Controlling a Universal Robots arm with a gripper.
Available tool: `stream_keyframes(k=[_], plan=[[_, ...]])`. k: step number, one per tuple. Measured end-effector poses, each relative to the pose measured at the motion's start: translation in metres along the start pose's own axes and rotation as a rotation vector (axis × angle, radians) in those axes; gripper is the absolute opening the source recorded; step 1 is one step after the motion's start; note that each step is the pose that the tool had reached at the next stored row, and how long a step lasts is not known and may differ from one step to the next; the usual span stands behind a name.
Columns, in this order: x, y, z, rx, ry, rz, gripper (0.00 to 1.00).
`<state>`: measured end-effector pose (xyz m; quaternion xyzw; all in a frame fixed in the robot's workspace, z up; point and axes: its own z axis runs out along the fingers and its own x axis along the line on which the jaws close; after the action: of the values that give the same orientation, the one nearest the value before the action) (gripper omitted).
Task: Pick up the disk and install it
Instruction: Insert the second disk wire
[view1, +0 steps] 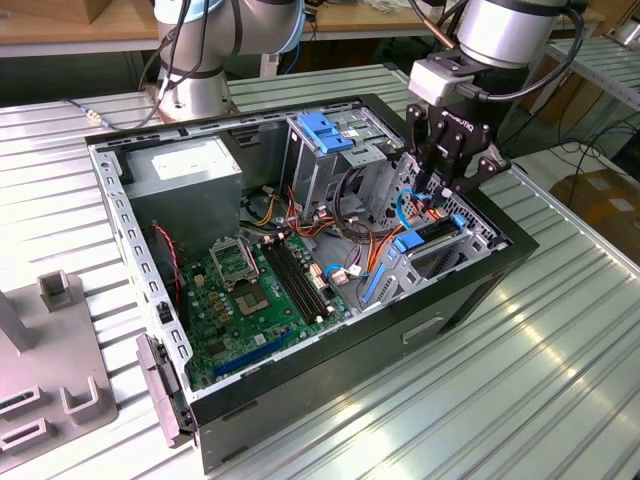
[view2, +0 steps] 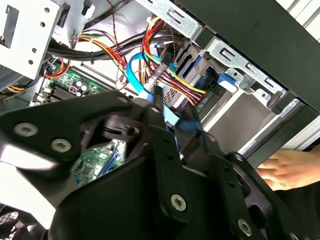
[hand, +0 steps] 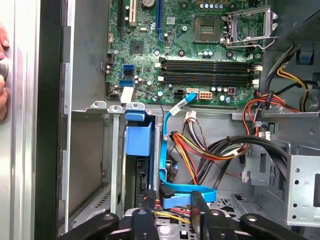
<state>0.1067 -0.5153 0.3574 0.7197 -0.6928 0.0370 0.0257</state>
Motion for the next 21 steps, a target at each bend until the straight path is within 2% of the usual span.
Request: stream_keyframes(k=[3, 4, 5, 11, 16, 19, 21], plan=[[0.0005, 0.0, 0.0001, 0.0, 0.0001, 0.0, 0.22], [0.0007, 0.0001, 0.0001, 0.0, 0.0, 0.0, 0.22], [0.001, 0.0001, 0.0001, 0.0, 0.0001, 0.0, 0.16], [0.0045, 0.0002, 0.0004, 0.0, 0.0001, 0.0, 0.16], [0.0108, 0.0004, 0.001, -0.0007, -0.0012, 0.005, 0.16], [0.0147, 0.0006, 0.0016, -0.0107, -0.0025, 0.028, 0.16], [0.018, 0.0007, 0.0029, -0.0116, -0.003, 0.032, 0.16]])
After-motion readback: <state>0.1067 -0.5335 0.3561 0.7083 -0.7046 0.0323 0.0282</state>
